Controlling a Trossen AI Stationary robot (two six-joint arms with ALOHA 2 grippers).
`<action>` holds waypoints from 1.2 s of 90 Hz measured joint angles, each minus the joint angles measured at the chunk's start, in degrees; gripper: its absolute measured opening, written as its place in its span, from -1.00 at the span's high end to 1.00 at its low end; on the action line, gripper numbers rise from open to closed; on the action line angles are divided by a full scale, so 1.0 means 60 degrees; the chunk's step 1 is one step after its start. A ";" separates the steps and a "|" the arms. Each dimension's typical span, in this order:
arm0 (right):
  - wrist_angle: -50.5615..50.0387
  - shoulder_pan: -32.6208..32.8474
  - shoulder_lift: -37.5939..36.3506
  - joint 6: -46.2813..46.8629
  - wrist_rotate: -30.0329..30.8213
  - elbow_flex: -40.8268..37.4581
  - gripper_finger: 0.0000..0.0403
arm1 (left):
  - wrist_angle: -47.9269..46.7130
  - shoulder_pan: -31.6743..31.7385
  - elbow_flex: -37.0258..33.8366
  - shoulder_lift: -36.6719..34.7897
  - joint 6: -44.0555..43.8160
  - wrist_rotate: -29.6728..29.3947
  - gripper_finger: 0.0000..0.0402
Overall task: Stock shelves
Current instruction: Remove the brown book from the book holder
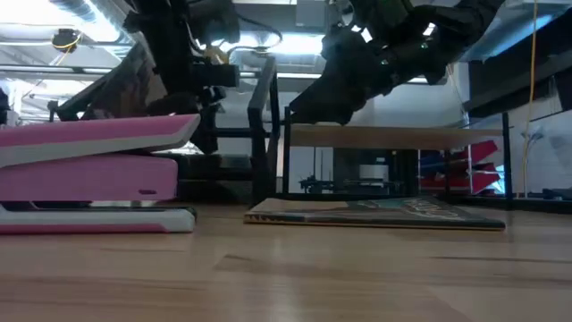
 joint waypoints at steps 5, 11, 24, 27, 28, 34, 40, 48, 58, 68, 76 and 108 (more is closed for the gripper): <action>0.0000 -0.0002 0.0000 0.0000 0.0003 0.0000 0.03 | -0.0003 -0.0109 0.0000 0.0000 -0.0114 -0.0008 0.42; 0.0000 0.0000 0.0000 -0.0022 0.0003 0.0000 0.03 | 0.0000 -0.0164 0.0000 0.0000 -0.0199 -0.0015 0.42; 0.0097 -0.0001 0.0000 -0.0029 0.0003 0.0000 0.03 | 0.0024 -0.0020 0.0000 0.0000 -0.0328 0.0031 0.42; 0.0132 -0.0003 0.0000 -0.0029 0.0003 0.0000 0.03 | 0.0061 0.0056 0.0000 0.0001 -0.0323 0.0079 0.43; 0.0134 0.0000 0.0000 -0.0029 0.0003 0.0000 0.03 | 0.0068 0.0077 0.0000 0.0004 -0.0314 0.0108 0.43; 0.0177 -0.0002 0.0000 -0.0029 0.0003 0.0000 0.03 | 0.0061 0.0225 0.0000 0.0092 -0.0213 0.0333 0.47; 0.0176 0.0000 0.0000 -0.0029 0.0001 0.0000 0.03 | 0.0068 0.0340 0.0004 0.0227 -0.0119 0.0408 0.53; 0.0143 0.0000 0.0000 -0.0029 0.0003 0.0000 0.03 | 0.0096 0.0405 -0.0004 0.0273 -0.0017 0.0200 0.59; 0.0131 0.0000 0.0000 -0.0029 0.0003 0.0000 0.03 | 0.0193 0.0347 0.0324 0.0076 -0.0219 0.0060 0.61; 0.0138 -0.0001 0.0000 -0.0029 0.0003 0.0000 0.03 | -0.0142 0.0238 0.0942 -0.0386 -0.0868 -0.0152 0.61; 0.0196 0.0000 0.0000 -0.0049 0.0003 0.0000 0.03 | -0.0947 0.0159 0.1528 -0.0768 -0.2193 -0.0986 0.61; 0.0262 -0.0002 0.0004 -0.1036 0.0004 0.0000 0.03 | -0.7161 0.0244 0.3414 -0.3230 -1.1167 -0.2619 0.60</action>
